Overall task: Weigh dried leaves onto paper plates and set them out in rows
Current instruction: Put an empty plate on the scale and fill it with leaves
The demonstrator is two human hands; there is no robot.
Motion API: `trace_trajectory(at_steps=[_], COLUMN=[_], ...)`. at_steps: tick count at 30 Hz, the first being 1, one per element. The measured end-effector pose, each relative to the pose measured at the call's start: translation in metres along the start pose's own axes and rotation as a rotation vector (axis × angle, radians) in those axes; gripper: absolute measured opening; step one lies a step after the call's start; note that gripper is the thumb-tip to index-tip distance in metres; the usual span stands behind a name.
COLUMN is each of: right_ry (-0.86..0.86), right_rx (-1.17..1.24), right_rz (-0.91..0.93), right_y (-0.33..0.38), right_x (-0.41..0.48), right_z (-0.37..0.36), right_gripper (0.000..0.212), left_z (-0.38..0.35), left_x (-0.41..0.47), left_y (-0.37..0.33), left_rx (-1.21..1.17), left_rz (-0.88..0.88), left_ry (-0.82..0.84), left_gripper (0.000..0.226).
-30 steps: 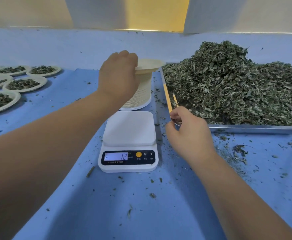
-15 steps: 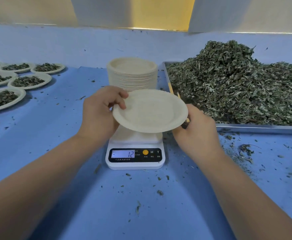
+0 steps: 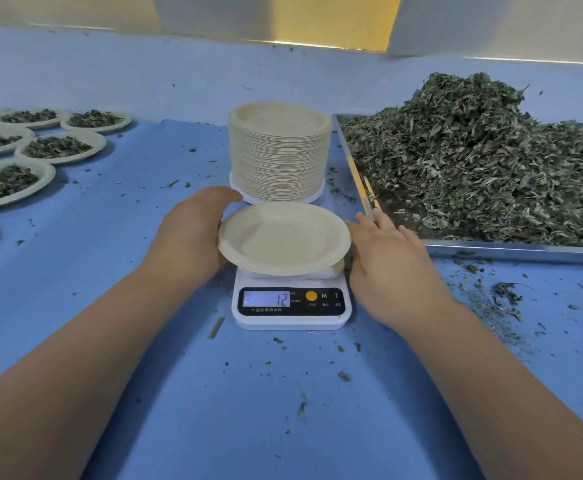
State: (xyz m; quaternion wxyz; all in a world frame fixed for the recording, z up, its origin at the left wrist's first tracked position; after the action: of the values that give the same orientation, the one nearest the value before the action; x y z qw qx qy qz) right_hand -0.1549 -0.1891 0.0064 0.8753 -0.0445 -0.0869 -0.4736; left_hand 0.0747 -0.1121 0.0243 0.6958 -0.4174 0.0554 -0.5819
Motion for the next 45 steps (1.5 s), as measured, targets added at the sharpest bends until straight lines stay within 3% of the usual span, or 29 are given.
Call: trace_trajectory(at_steps=[7, 9, 11, 14, 16, 18, 21, 27, 31, 36, 41, 45], right_ry=[-0.004, 0.001, -0.018, -0.091, -0.126, -0.153, -0.113, 0.193, 0.204, 0.275, 0.388, 0.393], right_rx=[-0.023, -0.021, 0.055, 0.170, 0.187, 0.213, 0.241, 0.098, 0.074, -0.151, -0.186, -0.206], right_rz=[0.001, 0.002, -0.019, -0.049, -0.067, -0.099, -0.235, -0.372, -0.442, -0.554, -0.550, -0.441], right_y=[-0.001, -0.004, -0.008, -0.011, -0.015, -0.021, -0.044, -0.089, -0.118, -0.155, -0.166, -0.153], right_x=[0.002, 0.002, 0.000, 0.000, 0.004, 0.014, 0.042, 0.109, 0.140, 0.145, 0.145, 0.147], right_z=[-0.002, -0.003, 0.000, 0.008, 0.012, 0.014, 0.016, -0.010, -0.013, -0.021, -0.040, -0.030], right_gripper=[0.060, 0.063, 0.064, 0.059, 0.051, 0.039, 0.032, 0.051, 0.064, 0.065, 0.068, 0.050], left_z=[-0.008, -0.009, -0.002, 0.004, -0.007, -0.018, -0.022, -0.032, -0.039, -0.041, -0.044, -0.043], left_x=[0.005, 0.005, 0.004, -0.005, -0.008, -0.011, -0.008, -0.003, 0.000, -0.001, 0.001, 0.002], left_y=[0.033, 0.047, 0.061, 0.074, 0.072, 0.066, 0.055, 0.045, 0.041, 0.043, 0.046, 0.052], left_rx=[0.131, 0.075, -0.157, -0.717, -0.960, -1.050, -1.033, -1.083, -1.085, -1.160, -1.134, -1.168], left_rz=[0.166, 0.215, 0.322, 0.501, 0.582, 0.625, 0.573, 0.521, 0.507, 0.565, 0.554, 0.593], left_ry=[0.063, 0.028, -0.092, -0.308, -0.324, -0.293, -0.253, -0.139, -0.059, -0.061, -0.058, -0.087], left_gripper=[0.054, 0.053, 0.039, 0.030, 0.026, 0.025, 0.031, 0.029, 0.034, 0.042, 0.041, 0.055])
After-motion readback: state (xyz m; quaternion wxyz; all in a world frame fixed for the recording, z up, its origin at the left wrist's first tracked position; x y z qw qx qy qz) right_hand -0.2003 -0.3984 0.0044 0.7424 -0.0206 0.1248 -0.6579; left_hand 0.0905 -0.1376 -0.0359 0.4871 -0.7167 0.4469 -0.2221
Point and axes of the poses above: each hand's wrist, its own x-axis towards the middle knuckle, its own z-axis out of the back of the hand, y = z × x, the point moved 9 cm from there along x, towards the middle knuckle, and after that the axes turned 8 degrees about -x, right-handed, at the moved point
